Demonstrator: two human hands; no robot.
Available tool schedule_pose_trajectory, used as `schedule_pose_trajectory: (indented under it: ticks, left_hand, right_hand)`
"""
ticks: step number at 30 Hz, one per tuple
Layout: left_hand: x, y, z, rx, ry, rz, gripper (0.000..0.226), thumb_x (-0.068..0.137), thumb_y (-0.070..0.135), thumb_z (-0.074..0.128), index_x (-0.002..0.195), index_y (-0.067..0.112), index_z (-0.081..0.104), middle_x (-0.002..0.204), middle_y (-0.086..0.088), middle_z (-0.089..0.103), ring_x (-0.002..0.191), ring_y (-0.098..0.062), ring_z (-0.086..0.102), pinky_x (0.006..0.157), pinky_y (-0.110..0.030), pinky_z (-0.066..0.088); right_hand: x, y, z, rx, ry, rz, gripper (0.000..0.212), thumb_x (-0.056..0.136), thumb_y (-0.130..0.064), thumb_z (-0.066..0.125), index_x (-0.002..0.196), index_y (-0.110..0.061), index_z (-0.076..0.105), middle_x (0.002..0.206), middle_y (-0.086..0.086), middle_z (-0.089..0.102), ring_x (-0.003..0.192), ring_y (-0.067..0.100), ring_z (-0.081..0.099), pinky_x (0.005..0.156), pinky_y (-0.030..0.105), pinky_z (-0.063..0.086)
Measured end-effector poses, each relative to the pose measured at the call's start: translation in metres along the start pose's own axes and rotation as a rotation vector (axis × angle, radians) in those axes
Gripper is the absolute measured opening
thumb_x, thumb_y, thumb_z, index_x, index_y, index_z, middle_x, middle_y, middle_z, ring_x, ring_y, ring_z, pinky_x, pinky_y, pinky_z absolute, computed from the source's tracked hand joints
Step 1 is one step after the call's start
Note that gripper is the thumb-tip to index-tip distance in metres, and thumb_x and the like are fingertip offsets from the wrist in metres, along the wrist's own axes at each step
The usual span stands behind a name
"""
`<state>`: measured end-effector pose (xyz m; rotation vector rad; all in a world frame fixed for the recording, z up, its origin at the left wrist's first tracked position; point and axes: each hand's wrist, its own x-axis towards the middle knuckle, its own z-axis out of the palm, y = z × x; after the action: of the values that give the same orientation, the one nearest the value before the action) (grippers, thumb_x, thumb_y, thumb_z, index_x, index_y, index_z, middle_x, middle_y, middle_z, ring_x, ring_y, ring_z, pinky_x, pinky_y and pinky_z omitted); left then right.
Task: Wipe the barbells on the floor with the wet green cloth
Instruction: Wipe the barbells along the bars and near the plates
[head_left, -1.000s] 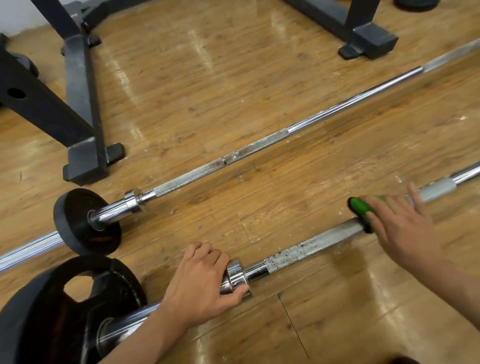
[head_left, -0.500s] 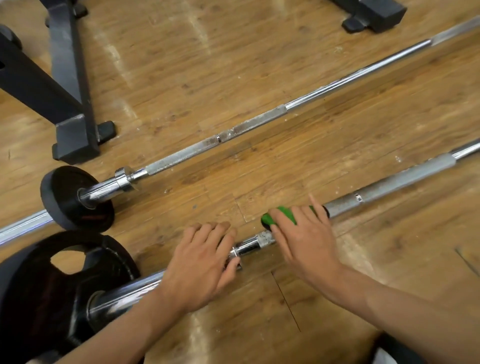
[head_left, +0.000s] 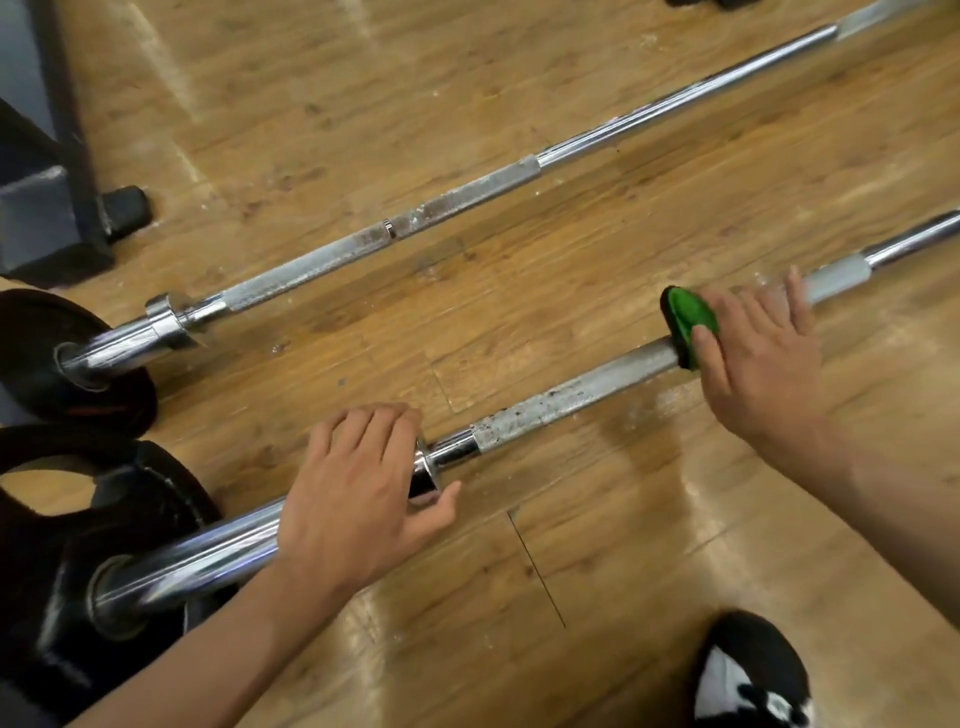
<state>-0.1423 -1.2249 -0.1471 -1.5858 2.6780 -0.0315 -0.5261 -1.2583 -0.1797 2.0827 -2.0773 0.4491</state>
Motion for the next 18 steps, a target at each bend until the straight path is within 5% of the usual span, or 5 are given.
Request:
schedule_pose_trajectory:
  ticks: [3, 12, 16, 18]
  left_hand:
    - [0.003, -0.005, 0.000, -0.004, -0.014, -0.015, 0.065, 0.093, 0.061, 0.050, 0.117, 0.002, 0.064, 0.121, -0.014, 0.068, 0.106, -0.033, 0.065, 0.096, -0.047, 0.044]
    - [0.020, -0.019, -0.002, -0.026, 0.056, -0.016, 0.057, 0.101, 0.055, 0.037, 0.112, 0.004, 0.062, 0.116, -0.015, 0.066, 0.098, -0.035, 0.057, 0.085, -0.047, 0.037]
    - [0.025, -0.027, -0.003, -0.106, 0.059, -0.085, 0.061, 0.109, 0.052, 0.018, 0.106, 0.008, 0.060, 0.111, -0.011, 0.064, 0.094, -0.033, 0.054, 0.080, -0.045, 0.035]
    - [0.029, -0.029, -0.002, -0.130, 0.038, -0.103, 0.058, 0.109, 0.050, 0.018, 0.103, 0.010, 0.059, 0.109, -0.009, 0.063, 0.094, -0.032, 0.053, 0.081, -0.044, 0.035]
  right_hand:
    - [0.001, -0.052, 0.005, 0.107, 0.021, 0.209, 0.033, 0.101, -0.023, 0.043, 0.122, -0.006, 0.061, 0.105, 0.022, 0.060, 0.107, 0.038, 0.052, 0.121, 0.060, 0.025]
    - [-0.025, -0.208, 0.017, 0.312, -0.020, -0.234, 0.032, 0.105, -0.030, 0.050, 0.130, -0.017, 0.063, 0.098, 0.006, 0.060, 0.095, 0.026, 0.054, 0.120, 0.044, 0.026]
    - [-0.005, -0.168, 0.025, 0.233, -0.007, -0.508, 0.039, 0.106, -0.036, 0.052, 0.141, -0.019, 0.050, 0.097, 0.008, 0.063, 0.092, 0.029, 0.060, 0.118, 0.045, 0.030]
    - [0.007, -0.117, 0.028, 0.147, 0.034, -0.463, 0.037, 0.110, -0.038, 0.043, 0.140, -0.016, 0.046, 0.101, 0.012, 0.064, 0.093, 0.033, 0.062, 0.118, 0.046, 0.030]
